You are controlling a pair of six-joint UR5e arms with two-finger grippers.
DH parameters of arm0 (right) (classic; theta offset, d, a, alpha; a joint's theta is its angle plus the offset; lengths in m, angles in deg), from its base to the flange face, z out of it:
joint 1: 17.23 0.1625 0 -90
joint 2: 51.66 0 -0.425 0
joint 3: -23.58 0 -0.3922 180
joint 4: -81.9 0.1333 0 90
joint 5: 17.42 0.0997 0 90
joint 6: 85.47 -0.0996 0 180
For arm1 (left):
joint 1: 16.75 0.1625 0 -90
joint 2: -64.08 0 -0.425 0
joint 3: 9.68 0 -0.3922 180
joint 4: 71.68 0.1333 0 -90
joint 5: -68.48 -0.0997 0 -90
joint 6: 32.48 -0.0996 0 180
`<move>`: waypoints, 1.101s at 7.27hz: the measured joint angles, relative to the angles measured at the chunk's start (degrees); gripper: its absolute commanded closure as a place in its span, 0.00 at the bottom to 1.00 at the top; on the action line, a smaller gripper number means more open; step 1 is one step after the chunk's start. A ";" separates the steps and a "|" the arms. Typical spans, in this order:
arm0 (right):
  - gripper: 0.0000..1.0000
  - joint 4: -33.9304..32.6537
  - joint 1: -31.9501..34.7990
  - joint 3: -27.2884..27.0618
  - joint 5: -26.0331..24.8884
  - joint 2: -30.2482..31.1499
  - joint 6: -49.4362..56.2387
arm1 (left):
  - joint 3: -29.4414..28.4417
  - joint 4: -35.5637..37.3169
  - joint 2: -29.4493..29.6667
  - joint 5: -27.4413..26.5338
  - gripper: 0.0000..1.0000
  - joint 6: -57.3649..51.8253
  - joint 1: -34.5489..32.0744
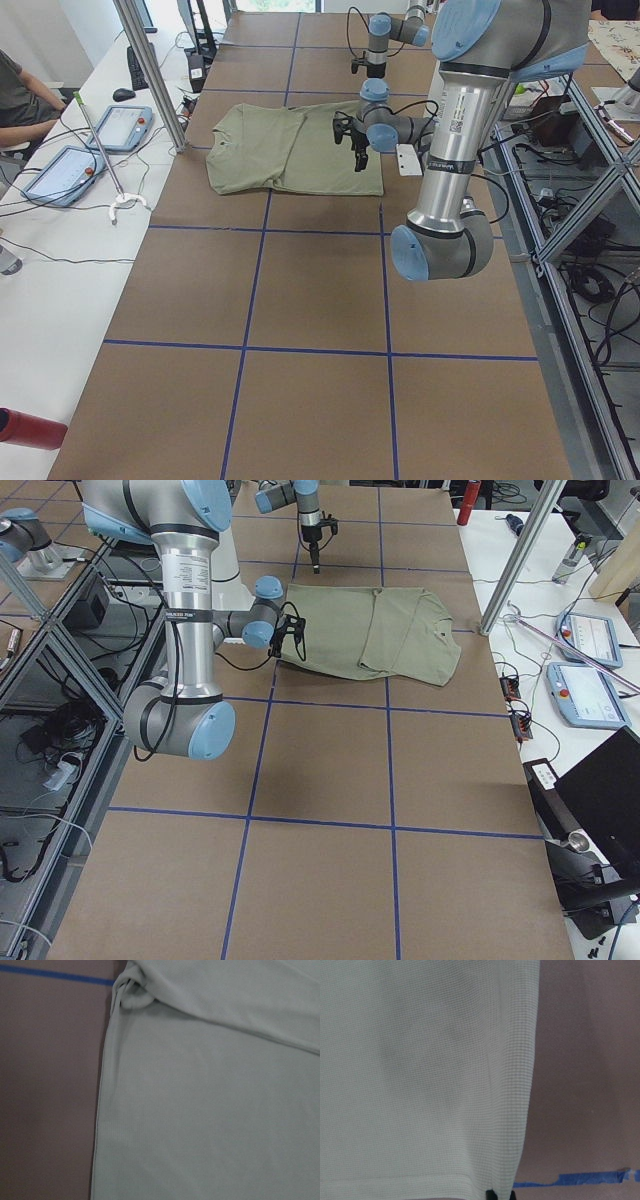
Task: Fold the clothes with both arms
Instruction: 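Move the left gripper to the other hem corner nearest the robot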
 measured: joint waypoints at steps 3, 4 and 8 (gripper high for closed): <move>1.00 0.01 1.51 -0.49 0.08 -0.02 -0.21 | -0.31 5.48 -1.21 -2.18 0.03 6.72 7.28; 1.00 0.01 2.08 -0.66 0.30 -0.04 -0.20 | -1.25 6.12 -1.16 -2.96 0.03 6.89 7.95; 1.00 0.01 3.16 -1.02 0.75 -0.12 -0.18 | -4.74 4.33 -1.22 -5.72 0.03 5.20 7.19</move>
